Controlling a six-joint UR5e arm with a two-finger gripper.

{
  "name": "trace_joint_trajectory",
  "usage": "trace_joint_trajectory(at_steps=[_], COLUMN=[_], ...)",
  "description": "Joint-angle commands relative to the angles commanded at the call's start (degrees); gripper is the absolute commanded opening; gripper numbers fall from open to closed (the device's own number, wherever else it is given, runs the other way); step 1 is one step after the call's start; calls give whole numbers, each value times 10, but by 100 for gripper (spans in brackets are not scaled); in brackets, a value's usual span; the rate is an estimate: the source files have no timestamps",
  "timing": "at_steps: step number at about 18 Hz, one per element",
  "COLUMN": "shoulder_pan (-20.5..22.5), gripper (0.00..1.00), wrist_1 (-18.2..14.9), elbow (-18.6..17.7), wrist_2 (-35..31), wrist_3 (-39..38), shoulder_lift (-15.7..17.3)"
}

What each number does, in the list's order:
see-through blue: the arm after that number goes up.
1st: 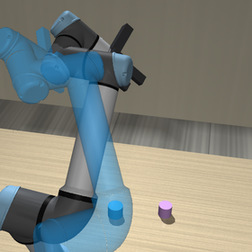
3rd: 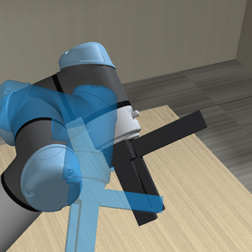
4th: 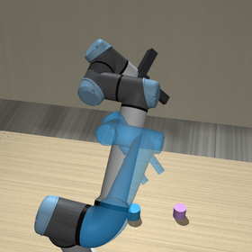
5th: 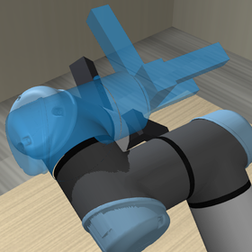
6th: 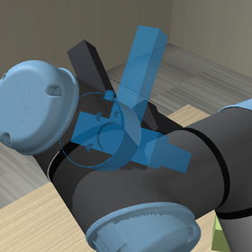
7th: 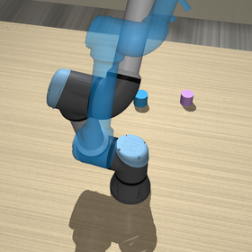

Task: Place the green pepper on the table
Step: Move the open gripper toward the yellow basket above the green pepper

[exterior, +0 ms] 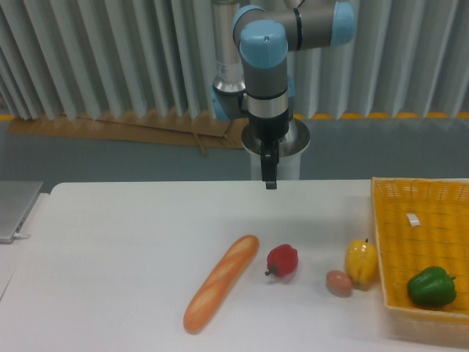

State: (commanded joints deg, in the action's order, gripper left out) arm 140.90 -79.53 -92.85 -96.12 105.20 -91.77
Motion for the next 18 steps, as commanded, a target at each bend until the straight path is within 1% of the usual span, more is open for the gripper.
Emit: trace_joint_trajectory(at_steps=[2, 5, 6, 15, 18], shoulder_pan=[1, 0, -1, 2, 18], gripper=[100, 100, 100, 100, 100], wrist_1=[0, -31, -36, -34, -33], elbow=[3, 27, 32, 33, 34], wrist_2=[0, 3, 3, 0, 1], wrist_3=[-3, -3, -3, 1, 1], shoulder_lift=[0, -3, -3, -4, -5])
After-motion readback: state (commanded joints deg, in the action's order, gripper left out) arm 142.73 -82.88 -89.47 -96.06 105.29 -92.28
